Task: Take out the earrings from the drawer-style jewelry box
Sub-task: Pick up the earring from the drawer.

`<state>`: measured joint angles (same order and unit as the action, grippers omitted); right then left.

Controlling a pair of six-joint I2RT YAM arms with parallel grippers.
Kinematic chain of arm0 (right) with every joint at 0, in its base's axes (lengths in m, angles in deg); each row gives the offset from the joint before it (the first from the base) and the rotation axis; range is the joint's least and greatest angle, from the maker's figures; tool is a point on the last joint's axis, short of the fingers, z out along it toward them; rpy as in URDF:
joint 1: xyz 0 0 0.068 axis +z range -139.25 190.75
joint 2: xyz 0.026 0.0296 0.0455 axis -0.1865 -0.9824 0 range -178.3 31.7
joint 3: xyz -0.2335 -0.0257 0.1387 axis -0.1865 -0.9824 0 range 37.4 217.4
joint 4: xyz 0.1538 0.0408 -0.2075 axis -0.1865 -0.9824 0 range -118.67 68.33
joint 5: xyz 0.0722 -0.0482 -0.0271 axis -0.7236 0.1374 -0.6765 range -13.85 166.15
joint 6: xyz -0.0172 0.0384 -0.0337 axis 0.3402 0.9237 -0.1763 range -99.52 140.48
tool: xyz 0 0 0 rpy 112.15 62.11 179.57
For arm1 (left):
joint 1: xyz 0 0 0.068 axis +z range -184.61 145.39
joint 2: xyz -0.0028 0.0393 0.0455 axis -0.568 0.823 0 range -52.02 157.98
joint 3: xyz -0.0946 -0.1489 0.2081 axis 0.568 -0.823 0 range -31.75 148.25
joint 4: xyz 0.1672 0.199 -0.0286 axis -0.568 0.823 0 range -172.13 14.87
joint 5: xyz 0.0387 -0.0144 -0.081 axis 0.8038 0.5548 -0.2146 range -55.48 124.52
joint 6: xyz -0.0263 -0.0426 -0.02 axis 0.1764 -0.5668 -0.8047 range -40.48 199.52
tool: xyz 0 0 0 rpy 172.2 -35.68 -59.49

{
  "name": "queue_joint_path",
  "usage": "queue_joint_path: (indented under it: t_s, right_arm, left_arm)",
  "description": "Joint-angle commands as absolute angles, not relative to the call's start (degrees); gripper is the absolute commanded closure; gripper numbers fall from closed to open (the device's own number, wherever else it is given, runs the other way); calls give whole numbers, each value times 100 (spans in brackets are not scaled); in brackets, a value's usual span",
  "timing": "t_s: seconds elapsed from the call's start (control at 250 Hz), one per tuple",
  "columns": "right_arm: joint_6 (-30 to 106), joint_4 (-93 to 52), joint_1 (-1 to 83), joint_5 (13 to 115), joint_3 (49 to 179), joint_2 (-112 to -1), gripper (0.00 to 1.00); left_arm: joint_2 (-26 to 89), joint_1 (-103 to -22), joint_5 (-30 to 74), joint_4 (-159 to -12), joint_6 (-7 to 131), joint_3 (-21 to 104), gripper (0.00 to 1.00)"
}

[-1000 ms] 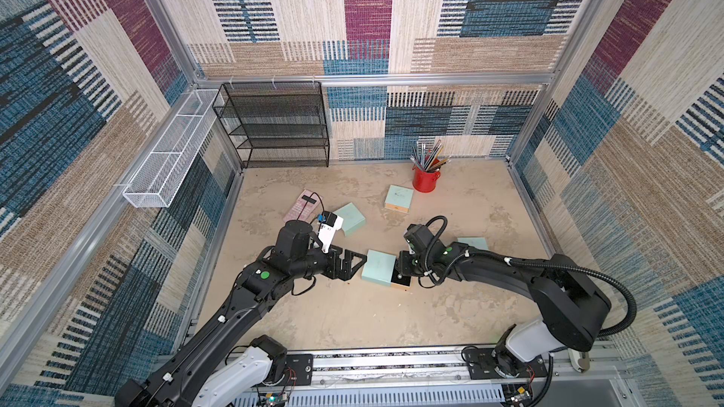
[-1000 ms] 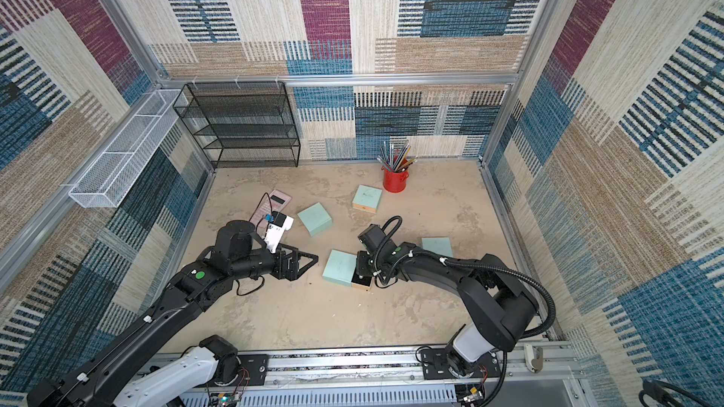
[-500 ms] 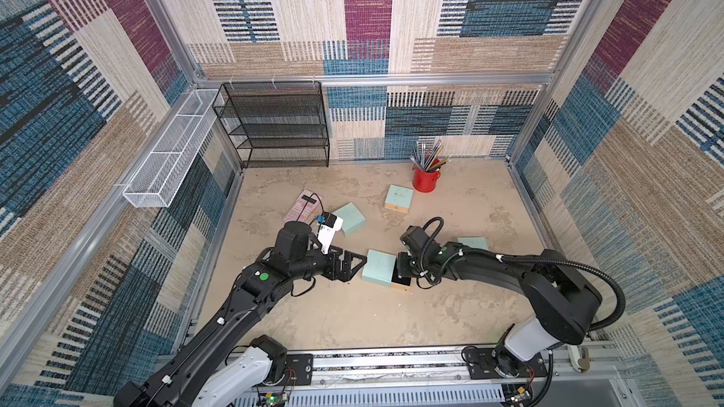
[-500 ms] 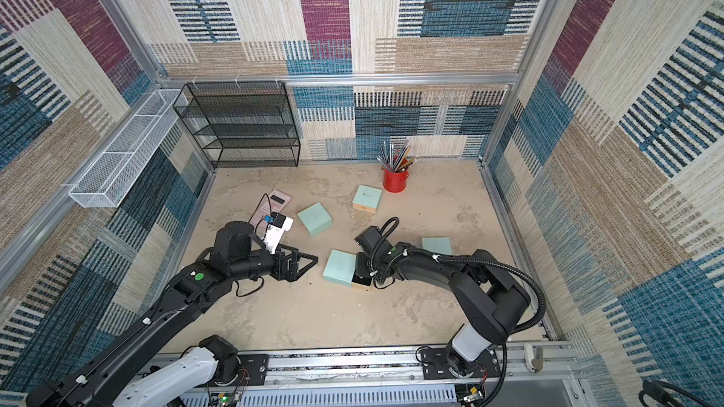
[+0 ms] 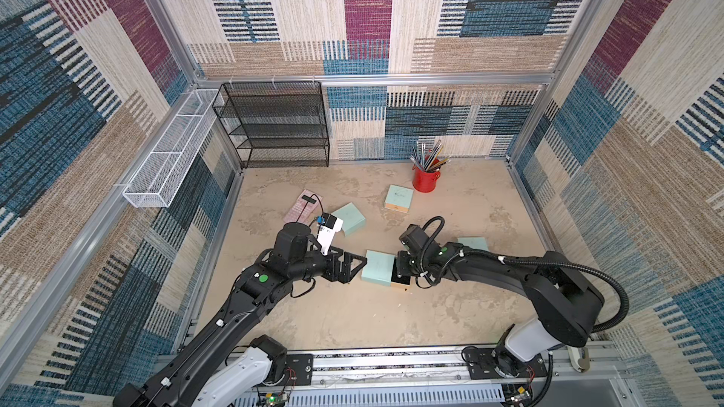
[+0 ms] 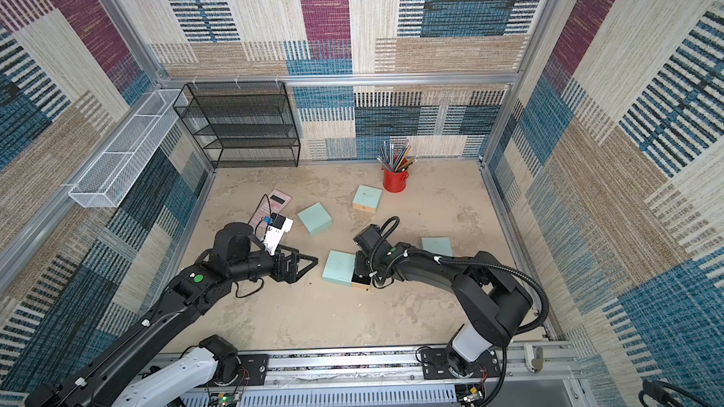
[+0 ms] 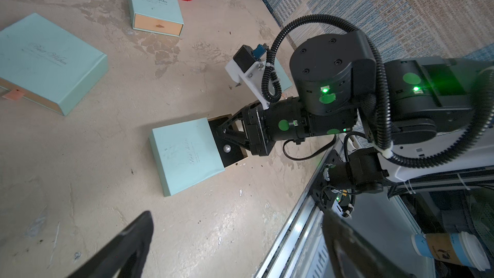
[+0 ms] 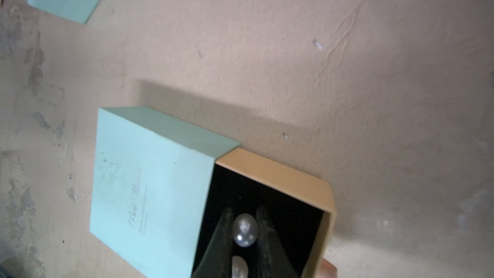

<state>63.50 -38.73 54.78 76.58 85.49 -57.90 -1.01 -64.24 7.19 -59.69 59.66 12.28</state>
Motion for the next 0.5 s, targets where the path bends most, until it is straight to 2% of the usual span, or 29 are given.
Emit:
queue_joint_path:
  t_s: [0.0,0.208,0.496]
  right_arm:
    - [6385,-3723,5481,7547,8540,-5698,86]
    - [6448,-3833,5482,7527,8585,-5528,87]
    - [6382,-4417,5242,7309,8534,-4741,88]
  left_arm:
    - [-121,-6422,650,-6145,5904,1210,2]
    - [-119,-6417,649,-6156,5895,1197,2]
    - [-109,-6419,631,-6152,5870,1184,2]
